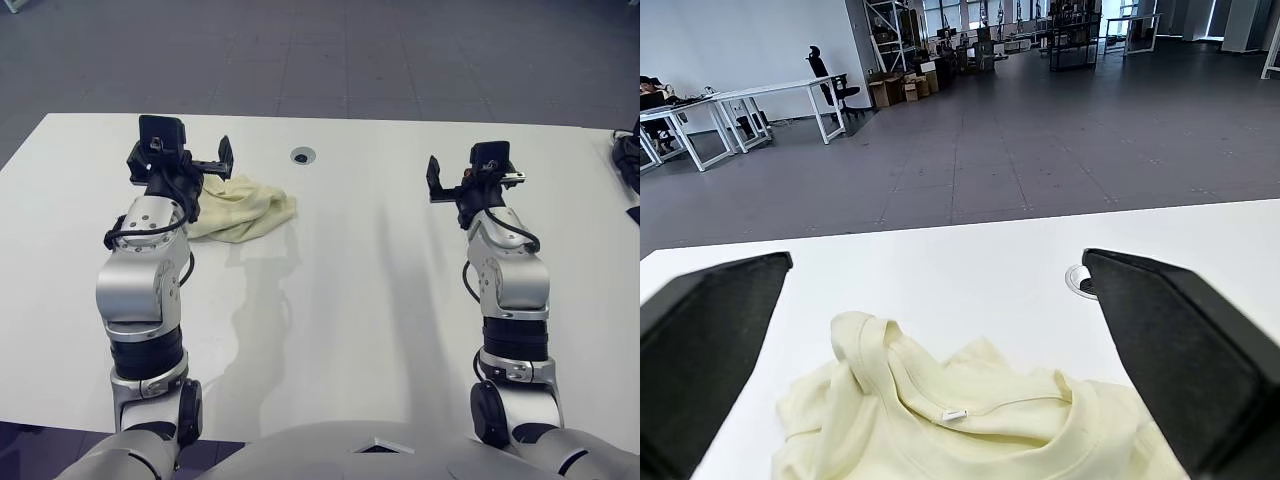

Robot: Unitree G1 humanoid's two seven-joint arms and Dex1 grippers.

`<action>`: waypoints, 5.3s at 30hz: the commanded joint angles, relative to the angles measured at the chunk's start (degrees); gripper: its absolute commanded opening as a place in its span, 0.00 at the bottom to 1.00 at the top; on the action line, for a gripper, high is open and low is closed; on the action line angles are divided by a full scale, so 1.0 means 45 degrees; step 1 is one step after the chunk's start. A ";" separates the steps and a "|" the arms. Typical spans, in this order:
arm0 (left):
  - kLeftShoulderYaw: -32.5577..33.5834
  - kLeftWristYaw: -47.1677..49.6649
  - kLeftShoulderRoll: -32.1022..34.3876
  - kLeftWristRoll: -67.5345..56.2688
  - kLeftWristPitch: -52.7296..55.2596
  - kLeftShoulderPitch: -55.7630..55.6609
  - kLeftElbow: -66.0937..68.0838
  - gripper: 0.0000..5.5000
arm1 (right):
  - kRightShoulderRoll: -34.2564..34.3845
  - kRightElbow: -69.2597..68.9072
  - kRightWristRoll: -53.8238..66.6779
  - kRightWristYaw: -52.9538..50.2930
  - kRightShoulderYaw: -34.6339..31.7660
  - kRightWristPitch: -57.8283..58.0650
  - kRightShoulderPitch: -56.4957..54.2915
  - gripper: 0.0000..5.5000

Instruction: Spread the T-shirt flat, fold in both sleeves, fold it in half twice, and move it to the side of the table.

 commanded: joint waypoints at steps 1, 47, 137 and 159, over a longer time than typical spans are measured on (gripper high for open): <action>0.0012 -0.0021 -0.0034 0.0086 -0.0091 -0.0141 0.0161 0.98 | -0.0168 0.0045 -0.0082 0.0114 0.0057 0.0086 -0.0119 0.98; -0.4745 -0.5599 0.0637 -0.0375 0.2135 0.2685 -0.1689 0.98 | -0.5265 -0.6396 0.9075 0.8087 0.0371 1.1198 0.3773 0.98; -0.9838 -1.5130 0.1264 0.2976 -0.9541 -0.4050 1.0616 0.10 | -1.1059 -0.3294 0.2177 1.3234 0.6004 0.1292 0.3373 0.01; -0.5108 -1.3371 0.4457 0.2974 -1.0988 -1.1076 1.5074 0.00 | -0.7282 0.8133 0.2420 1.3540 0.4198 -0.0535 -0.9201 0.01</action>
